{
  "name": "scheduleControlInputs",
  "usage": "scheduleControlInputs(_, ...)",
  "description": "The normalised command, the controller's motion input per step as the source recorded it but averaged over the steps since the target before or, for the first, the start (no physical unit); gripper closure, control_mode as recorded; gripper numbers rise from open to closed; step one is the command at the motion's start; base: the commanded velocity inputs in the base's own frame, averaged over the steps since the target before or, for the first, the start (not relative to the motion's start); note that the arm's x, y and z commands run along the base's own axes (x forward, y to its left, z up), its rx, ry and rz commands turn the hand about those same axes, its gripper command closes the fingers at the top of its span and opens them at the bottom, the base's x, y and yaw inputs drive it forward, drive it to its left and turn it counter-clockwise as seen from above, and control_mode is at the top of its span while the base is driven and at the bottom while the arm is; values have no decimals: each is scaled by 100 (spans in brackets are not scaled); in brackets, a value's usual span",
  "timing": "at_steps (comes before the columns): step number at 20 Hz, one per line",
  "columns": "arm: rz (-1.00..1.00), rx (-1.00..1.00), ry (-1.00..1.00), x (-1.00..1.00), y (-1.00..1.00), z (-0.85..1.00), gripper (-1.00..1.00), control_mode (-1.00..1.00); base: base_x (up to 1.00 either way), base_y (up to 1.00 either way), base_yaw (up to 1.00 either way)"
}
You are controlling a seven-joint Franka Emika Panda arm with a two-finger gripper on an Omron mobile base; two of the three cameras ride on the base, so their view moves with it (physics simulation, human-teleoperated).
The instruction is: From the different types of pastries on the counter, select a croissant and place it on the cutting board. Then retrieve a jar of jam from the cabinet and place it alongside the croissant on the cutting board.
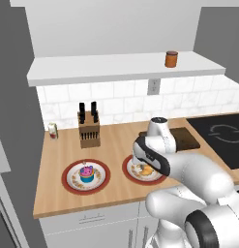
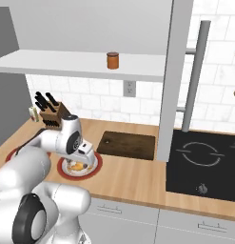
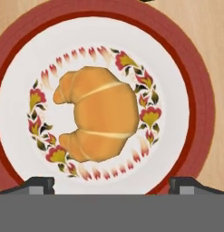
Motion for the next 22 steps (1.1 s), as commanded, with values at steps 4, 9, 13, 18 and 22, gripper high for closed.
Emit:
scheduleControlInputs(4, 0, 0, 0, 33, 0, -13, -100, -100, 0, 0, 0)
scheduleControlInputs(9, 0, 0, 0, 15, 0, -10, -100, -100, 0, 0, 0)
scheduleControlInputs(13, 0, 0, 0, 7, 0, -6, -100, -100, 0, 0, 0)
scheduleControlInputs(18, 0, 0, 0, 0, 0, -18, -100, -100, 0, 0, 0)
scheduleControlInputs(22, 0, 0, 0, 0, 0, -15, -100, -100, 0, 0, 0)
